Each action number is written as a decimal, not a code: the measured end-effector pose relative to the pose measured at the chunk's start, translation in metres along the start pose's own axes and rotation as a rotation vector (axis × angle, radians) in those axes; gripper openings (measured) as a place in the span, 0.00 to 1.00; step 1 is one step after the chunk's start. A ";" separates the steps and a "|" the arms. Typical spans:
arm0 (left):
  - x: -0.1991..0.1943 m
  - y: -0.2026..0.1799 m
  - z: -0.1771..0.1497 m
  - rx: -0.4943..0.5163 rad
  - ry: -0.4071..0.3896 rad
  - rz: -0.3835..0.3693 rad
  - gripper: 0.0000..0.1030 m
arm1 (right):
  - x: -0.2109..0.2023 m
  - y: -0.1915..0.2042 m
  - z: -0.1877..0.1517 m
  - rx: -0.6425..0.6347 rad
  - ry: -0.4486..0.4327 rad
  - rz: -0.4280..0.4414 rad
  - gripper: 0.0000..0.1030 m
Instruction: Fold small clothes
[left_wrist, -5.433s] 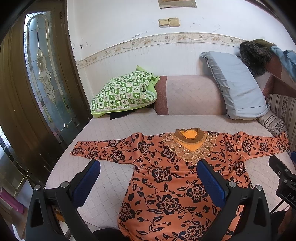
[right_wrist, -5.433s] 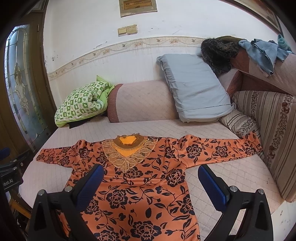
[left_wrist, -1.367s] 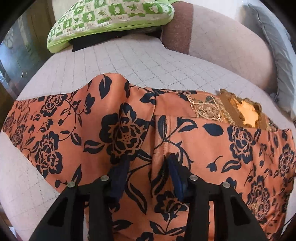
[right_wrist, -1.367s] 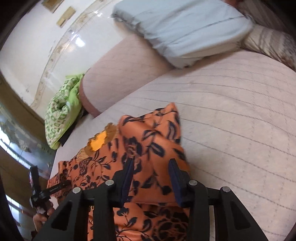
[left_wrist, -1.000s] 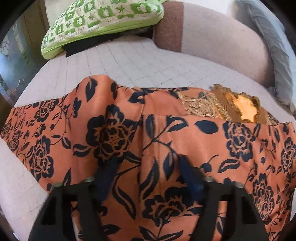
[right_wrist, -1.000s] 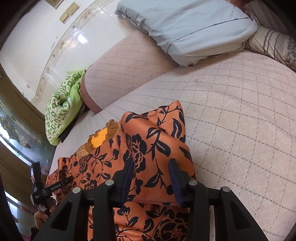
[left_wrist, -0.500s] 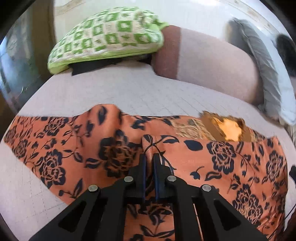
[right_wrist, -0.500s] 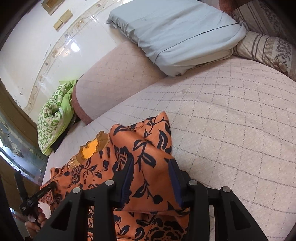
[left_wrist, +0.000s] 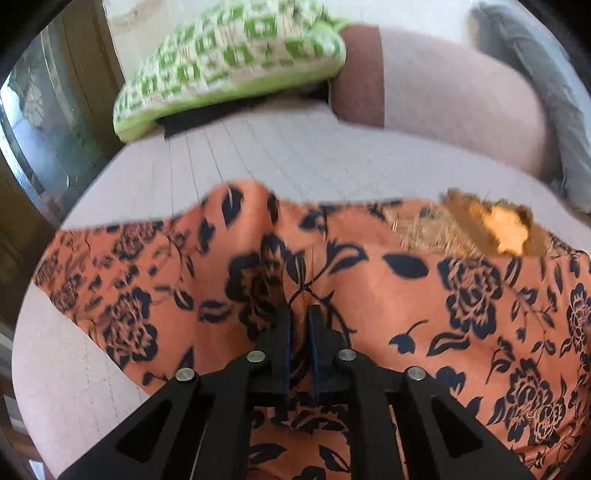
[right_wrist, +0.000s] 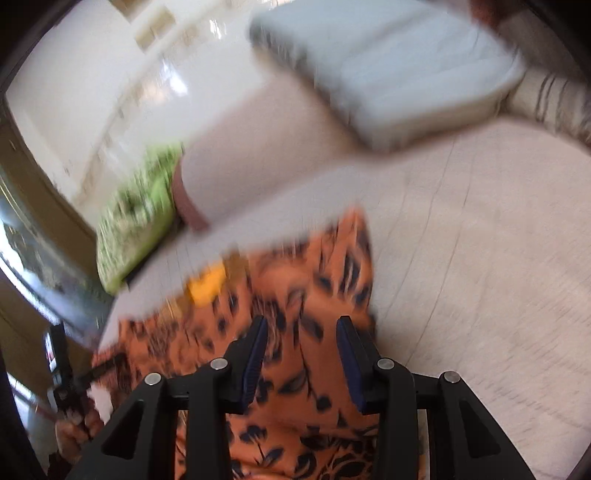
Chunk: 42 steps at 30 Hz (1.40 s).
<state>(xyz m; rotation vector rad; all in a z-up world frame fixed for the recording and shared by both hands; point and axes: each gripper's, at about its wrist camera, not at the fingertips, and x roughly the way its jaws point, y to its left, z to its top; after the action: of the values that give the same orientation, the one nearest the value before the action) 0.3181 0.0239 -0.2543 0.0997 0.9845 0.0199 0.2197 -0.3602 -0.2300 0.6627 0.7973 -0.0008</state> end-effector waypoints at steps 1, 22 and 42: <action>0.002 0.003 0.000 -0.015 0.016 -0.022 0.16 | 0.012 -0.004 -0.002 0.013 0.064 -0.019 0.40; -0.041 0.206 -0.041 -0.525 0.012 0.053 0.68 | 0.006 0.030 -0.029 -0.067 0.077 -0.053 0.60; 0.037 0.381 -0.033 -1.011 0.112 -0.245 0.53 | -0.008 0.049 -0.027 -0.141 -0.053 0.013 0.60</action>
<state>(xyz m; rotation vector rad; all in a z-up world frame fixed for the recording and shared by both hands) 0.3221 0.4077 -0.2677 -0.9558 0.9950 0.2957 0.2082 -0.3081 -0.2107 0.5320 0.7352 0.0497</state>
